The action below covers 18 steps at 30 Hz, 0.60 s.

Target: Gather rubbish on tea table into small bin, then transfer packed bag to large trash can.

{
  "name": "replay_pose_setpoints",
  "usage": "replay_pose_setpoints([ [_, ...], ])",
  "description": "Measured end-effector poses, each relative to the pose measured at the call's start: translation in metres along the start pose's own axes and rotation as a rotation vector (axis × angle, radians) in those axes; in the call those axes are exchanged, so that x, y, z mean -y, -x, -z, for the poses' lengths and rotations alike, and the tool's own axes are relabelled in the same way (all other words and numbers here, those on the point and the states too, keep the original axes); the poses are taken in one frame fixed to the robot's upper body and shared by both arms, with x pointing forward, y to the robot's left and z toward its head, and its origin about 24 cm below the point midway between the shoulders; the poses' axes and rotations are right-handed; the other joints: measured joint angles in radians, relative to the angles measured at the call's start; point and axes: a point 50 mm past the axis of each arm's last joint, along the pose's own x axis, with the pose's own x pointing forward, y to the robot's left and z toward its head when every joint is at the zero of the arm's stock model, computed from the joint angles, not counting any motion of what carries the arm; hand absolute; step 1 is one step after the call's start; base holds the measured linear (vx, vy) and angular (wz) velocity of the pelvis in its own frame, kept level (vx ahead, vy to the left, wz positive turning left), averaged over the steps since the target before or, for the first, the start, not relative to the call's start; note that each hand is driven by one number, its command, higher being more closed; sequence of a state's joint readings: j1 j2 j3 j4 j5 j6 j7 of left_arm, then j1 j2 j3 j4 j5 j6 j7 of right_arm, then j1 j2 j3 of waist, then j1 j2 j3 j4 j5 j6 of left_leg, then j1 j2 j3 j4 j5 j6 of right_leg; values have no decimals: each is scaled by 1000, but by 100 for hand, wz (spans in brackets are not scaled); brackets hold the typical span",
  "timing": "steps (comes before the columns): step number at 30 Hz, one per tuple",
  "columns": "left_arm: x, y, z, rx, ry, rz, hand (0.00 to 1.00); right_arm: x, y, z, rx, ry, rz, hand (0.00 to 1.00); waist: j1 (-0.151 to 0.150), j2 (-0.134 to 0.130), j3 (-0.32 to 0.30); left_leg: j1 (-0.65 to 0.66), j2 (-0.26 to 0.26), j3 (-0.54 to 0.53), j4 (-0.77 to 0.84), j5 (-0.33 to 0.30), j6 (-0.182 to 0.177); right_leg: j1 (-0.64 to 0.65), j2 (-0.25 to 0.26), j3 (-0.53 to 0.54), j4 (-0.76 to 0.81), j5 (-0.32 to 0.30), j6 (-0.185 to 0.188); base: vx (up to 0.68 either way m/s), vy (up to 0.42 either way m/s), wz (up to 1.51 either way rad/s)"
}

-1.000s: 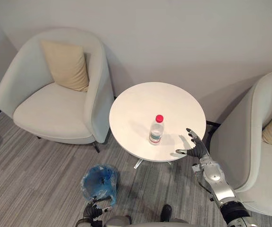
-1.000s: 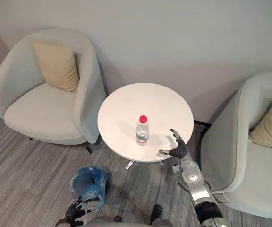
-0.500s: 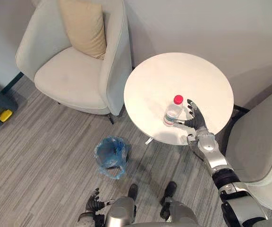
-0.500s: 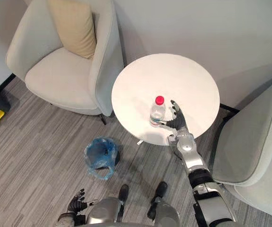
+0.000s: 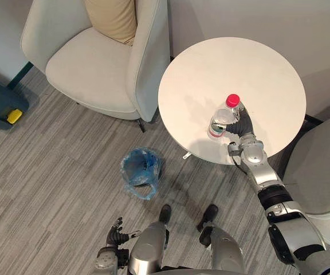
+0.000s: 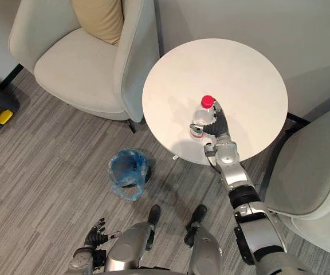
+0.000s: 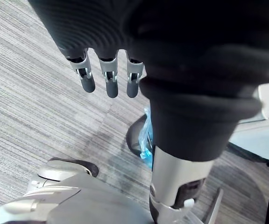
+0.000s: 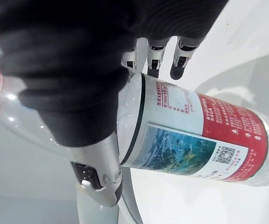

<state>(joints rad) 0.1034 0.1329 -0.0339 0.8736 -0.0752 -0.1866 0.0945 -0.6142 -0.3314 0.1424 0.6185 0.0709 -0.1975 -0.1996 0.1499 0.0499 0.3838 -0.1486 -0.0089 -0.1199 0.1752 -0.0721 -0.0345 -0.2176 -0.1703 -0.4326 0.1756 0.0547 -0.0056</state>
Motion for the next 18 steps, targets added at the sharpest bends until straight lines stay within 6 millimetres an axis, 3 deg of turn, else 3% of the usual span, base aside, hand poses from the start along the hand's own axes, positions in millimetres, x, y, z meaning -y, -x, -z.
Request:
replay_pose_setpoints([
  [18, 1, -2, -7, 30, 27, -2, 0, 6, -16, -23, 61, -25, 27, 100, 0, 11, 35, -40, 4, -1, 17, 3, 3, -37, 0, -3, 18, -2, -6, -15, -12, 1],
])
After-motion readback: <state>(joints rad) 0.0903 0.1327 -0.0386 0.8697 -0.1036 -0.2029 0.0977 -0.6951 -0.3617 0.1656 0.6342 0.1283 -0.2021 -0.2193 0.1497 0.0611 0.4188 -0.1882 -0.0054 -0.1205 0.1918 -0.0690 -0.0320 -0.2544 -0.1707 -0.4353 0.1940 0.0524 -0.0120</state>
